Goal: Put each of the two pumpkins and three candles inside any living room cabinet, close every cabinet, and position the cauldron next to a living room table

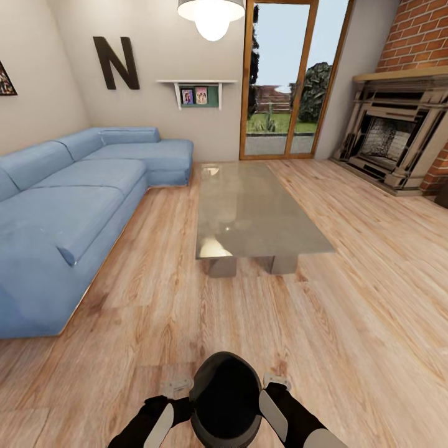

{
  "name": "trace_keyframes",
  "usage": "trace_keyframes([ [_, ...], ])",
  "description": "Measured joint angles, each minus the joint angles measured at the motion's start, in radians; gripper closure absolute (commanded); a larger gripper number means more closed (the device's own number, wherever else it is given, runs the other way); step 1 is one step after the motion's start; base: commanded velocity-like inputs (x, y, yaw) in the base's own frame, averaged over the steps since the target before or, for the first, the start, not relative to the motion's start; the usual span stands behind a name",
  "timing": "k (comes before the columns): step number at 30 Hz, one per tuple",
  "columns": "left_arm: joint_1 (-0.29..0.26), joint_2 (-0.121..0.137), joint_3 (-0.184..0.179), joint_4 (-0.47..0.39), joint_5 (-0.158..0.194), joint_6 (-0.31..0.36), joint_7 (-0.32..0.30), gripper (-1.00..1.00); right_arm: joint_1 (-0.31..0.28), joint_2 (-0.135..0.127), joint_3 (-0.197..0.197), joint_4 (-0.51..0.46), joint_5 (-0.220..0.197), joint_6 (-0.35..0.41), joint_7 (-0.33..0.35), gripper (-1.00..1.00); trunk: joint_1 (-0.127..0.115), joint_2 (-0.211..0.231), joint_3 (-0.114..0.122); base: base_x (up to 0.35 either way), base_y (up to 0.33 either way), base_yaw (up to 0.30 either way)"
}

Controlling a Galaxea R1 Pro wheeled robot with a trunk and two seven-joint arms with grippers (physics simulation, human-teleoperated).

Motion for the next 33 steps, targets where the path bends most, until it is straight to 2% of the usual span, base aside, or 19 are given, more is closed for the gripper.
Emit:
trace_keyframes([
  [8,0.000,-0.014,-0.001,0.019,-0.003,-0.001,0.001,-1.00,0.000,-0.001,0.001,0.000,0.000,0.000,0.000,-1.00,0.031,-0.056,-0.025,0.000,0.000,0.000],
  [21,0.000,-0.020,-0.001,0.022,-0.005,-0.003,0.001,-1.00,0.001,-0.001,0.006,-0.001,0.001,-0.002,0.003,-1.00,0.081,-0.147,-0.066,0.000,0.000,0.000],
  [25,-0.001,-0.020,-0.001,0.022,-0.005,-0.003,0.001,-1.00,0.001,-0.001,0.009,-0.002,0.001,-0.028,0.005,-1.00,0.096,-0.175,-0.078,0.000,0.000,0.000],
  [27,-0.001,-0.020,-0.003,0.021,0.008,-0.004,0.000,-1.00,0.001,-0.001,0.020,-0.002,0.001,-0.048,0.006,-1.00,0.103,-0.189,-0.084,0.000,0.000,0.000],
  [30,0.000,-0.020,-0.002,0.022,-0.002,-0.005,-0.001,-1.00,0.001,-0.002,0.066,-0.001,0.000,-0.066,0.006,-1.00,0.111,-0.203,-0.091,0.000,0.000,0.000],
  [33,0.000,-0.020,-0.002,0.021,-0.001,-0.004,-0.001,-1.00,0.001,-0.002,0.088,0.000,-0.001,-0.070,0.006,-1.00,0.111,-0.203,-0.091,0.000,0.000,0.000],
])
